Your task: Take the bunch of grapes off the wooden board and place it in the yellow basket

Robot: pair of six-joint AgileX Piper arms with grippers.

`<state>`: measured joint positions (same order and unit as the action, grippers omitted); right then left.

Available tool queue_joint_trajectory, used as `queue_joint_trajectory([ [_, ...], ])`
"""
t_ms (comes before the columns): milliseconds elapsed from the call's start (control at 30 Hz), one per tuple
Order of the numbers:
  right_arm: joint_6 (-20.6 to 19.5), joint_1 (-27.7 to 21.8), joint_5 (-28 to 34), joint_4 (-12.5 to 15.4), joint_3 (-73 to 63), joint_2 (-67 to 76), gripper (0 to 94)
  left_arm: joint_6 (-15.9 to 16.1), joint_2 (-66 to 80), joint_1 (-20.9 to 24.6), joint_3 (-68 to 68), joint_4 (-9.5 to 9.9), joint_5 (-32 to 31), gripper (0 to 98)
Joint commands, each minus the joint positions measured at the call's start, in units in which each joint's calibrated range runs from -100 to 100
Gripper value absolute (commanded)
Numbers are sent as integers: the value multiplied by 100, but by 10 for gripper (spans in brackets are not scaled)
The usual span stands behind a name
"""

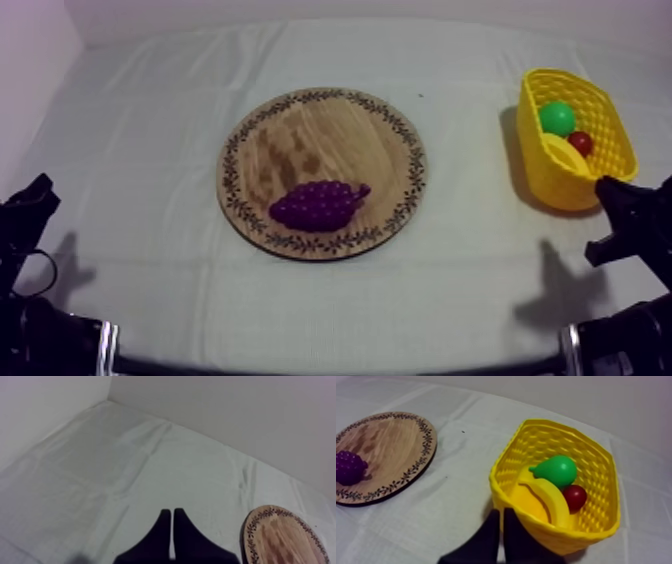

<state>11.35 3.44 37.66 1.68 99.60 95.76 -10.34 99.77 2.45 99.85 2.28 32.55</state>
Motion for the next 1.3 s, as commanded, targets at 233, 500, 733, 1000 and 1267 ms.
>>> queue_joint_trajectory([
  [233, 7, 33, 0, 1, -5, 0, 5, 1, -3, -2, 4, -1, 3, 0],
  [500, -60, 560, 126, -11, -22, 0, 6, 1, -3, -2, 4, -1, 3, 0],
  [733, -327, 1120, 322, -32, -68, 0, 6, 1, -3, -2, 4, -1, 3, 0],
  [1000, -497, 1383, 341, -210, -109, -374, 6, 0, -3, -2, 4, -1, 3, 0],
  [1267, -1174, 1980, 595, -1035, -1379, -2389, 6, 1, -3, -2, 4, -1, 3, 0],
])
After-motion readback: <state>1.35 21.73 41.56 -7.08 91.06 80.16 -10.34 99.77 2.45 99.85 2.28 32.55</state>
